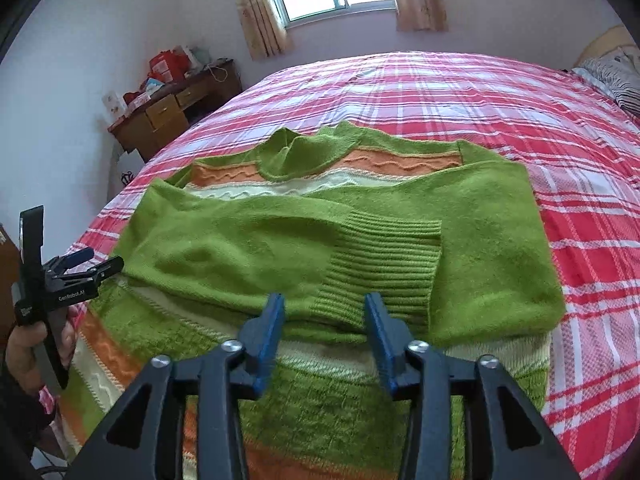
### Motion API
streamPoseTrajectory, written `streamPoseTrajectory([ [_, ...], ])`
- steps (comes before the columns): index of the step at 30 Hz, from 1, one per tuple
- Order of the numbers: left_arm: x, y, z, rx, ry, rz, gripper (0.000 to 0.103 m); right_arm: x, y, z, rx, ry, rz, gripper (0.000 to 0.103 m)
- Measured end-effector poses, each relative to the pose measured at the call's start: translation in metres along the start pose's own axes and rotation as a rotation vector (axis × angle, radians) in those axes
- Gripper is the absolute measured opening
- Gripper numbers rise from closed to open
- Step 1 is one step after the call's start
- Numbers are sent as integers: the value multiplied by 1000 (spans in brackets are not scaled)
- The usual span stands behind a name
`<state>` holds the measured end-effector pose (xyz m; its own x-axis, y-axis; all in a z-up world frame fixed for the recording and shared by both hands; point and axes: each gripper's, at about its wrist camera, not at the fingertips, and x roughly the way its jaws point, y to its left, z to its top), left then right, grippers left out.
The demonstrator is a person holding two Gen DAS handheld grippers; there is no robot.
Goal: Fold small clothes
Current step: 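Open the right tool and withdraw both tools from the folded sweater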
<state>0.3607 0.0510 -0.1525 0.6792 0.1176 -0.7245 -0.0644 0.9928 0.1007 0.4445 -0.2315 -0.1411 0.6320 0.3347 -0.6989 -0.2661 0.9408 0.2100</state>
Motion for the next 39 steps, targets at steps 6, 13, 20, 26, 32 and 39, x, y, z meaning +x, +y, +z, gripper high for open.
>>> streamPoseTrajectory([
  [6, -8, -5, -4, 19, -6, 14, 103, -4, 1, -2, 4, -7, -11, 48],
  [13, -32, -4, -18, 28, -18, -31, 103, -37, 8, -16, -8, -34, 7, 49],
  [20, -47, -6, -28, 22, -19, -52, 103, -53, 15, -36, -20, -18, 13, 49],
  [26, -66, -9, -44, 31, -29, -79, 103, -70, 23, -53, -12, -36, 29, 49],
  [32, -82, -12, -60, 39, -29, -99, 103, -89, 33, -70, -18, -61, 42, 49],
  [39, -99, -12, -79, 43, -25, -126, 103, -112, 38, -85, -26, -72, 49, 49],
])
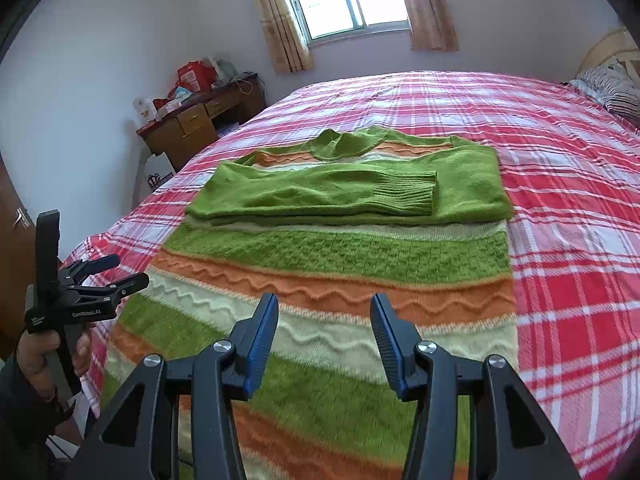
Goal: Fold small clothes
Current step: 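Open the right tool and withdraw both tools from the folded sweater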
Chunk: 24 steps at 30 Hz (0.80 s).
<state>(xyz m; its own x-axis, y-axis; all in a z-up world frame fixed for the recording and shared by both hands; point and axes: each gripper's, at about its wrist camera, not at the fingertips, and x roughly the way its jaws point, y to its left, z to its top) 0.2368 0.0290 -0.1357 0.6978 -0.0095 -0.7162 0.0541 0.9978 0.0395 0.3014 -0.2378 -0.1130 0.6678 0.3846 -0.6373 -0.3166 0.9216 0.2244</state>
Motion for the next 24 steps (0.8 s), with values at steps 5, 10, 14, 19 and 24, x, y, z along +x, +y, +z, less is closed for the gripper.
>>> streamPoseTrajectory([
  [5, -9, -2, -14, 8, 14, -7, 103, -15, 2, -13, 0, 9, 1, 49],
  [10, -16, -1, -24, 5, 26, -19, 103, -26, 5, -28, -7, 23, 5, 49],
  [14, -24, -2, -30, 8, 24, -25, 103, -33, 6, -40, -1, 31, 8, 49],
  [19, -34, -1, -41, 10, 38, -54, 103, -44, 8, -56, -10, 56, 3, 49],
  [24, -38, 1, -57, 10, 72, -73, 103, -49, 7, -76, -12, 99, -6, 49],
])
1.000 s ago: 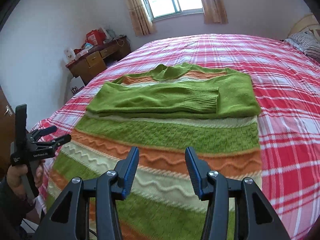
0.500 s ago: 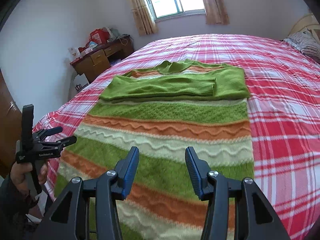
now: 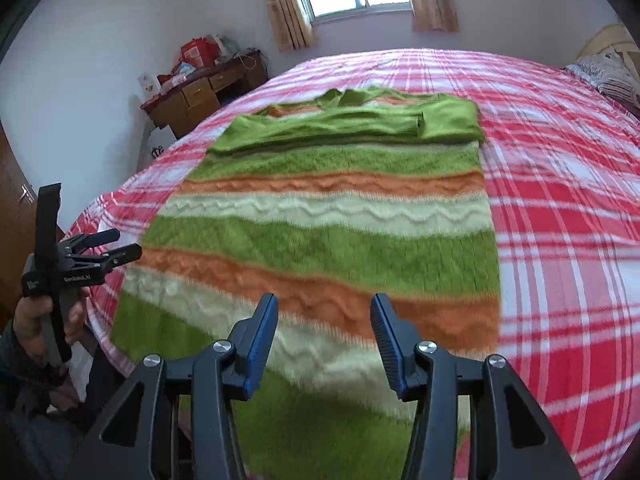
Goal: Fold small clothes
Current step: 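Open the right tool and withdraw both tools from the folded sweater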
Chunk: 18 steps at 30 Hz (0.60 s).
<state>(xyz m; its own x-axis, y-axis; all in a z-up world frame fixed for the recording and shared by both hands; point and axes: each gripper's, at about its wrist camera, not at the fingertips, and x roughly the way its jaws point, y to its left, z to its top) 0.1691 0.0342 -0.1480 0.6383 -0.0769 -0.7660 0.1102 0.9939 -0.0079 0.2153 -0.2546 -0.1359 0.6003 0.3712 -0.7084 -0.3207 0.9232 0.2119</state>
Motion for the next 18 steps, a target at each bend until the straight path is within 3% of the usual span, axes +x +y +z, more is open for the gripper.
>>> streamPoseTrajectory([
  [9, -14, 4, -31, -19, 54, -46, 102, -6, -6, -32, 27, 49, -15, 50],
  [14, -16, 8, -52, -46, 123, -101, 92, -14, -5, -46, 25, 51, -24, 50],
  [18, -14, 14, -64, -99, 172, -163, 77, -19, -3, -54, 13, 50, -37, 50],
])
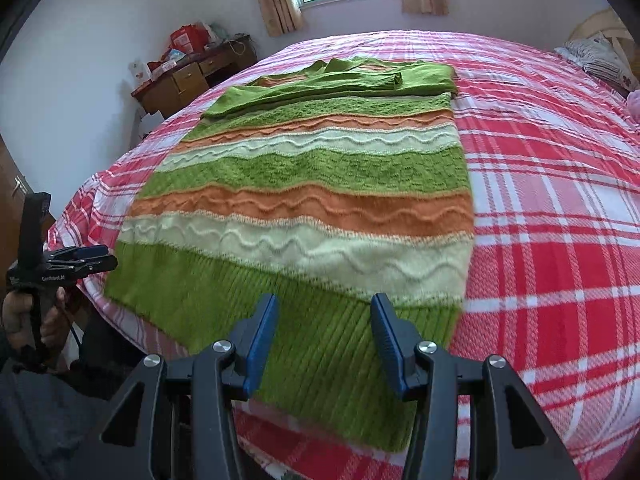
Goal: Fold small clothes
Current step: 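Open the right tool and withdraw both tools from the folded sweater, then grasp the ribbed hem of the sweater with both tools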
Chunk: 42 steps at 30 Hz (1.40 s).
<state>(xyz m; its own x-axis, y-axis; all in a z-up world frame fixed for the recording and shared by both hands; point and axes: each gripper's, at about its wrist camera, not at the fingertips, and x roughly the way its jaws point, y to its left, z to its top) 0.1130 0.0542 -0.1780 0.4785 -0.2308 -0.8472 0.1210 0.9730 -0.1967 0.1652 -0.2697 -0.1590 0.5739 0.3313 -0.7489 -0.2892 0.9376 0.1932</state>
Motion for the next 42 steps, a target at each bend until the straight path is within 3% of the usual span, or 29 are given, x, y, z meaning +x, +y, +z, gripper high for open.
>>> streamPoseTrajectory([
  [3, 3, 3, -6, -46, 42, -78, 66, -3, -1, -4, 3, -1, -1, 50],
  [9, 3, 3, -13, -75, 58, -100, 62, -7, -3, -9, 4, -5, -4, 50],
  [11, 3, 4, -15, -84, 63, -107, 51, -10, -4, -11, 5, -8, -4, 50],
  [12, 3, 4, -17, -81, 63, -105, 41, -11, -5, -12, 5, -10, -5, 50],
  [13, 2, 3, -16, -70, 60, -95, 21, -12, -6, -13, 5, -12, -7, 50],
  [14, 2, 2, -17, -54, 56, -87, 10, -14, -7, -14, 9, -17, -8, 50],
  [20, -20, -4, -9, -8, -17, -130, 9, -32, -21, -19, 44, -51, -47, 50],
  [25, -37, 3, -3, -8, -83, -180, 9, -33, -30, -27, 79, -26, -54, 50],
  [31, -32, 13, -2, -31, -76, -197, 9, -29, -30, -31, 84, -15, -54, 49],
  [35, -31, 13, -1, -51, -75, -208, 9, -25, -33, -34, 133, -14, -3, 49],
  [36, -33, 14, -1, -54, -81, -212, 9, -25, -32, -34, 125, -15, -7, 44],
  [37, -34, 14, 0, -57, -87, -214, 9, -26, -33, -34, 125, -15, -17, 30],
  [39, -35, 15, 0, -56, -94, -220, 9, -27, -41, -34, 147, -12, -42, 9],
  [42, -33, 14, 0, -59, -99, -227, 9, -29, -51, -37, 199, -17, 52, 6],
])
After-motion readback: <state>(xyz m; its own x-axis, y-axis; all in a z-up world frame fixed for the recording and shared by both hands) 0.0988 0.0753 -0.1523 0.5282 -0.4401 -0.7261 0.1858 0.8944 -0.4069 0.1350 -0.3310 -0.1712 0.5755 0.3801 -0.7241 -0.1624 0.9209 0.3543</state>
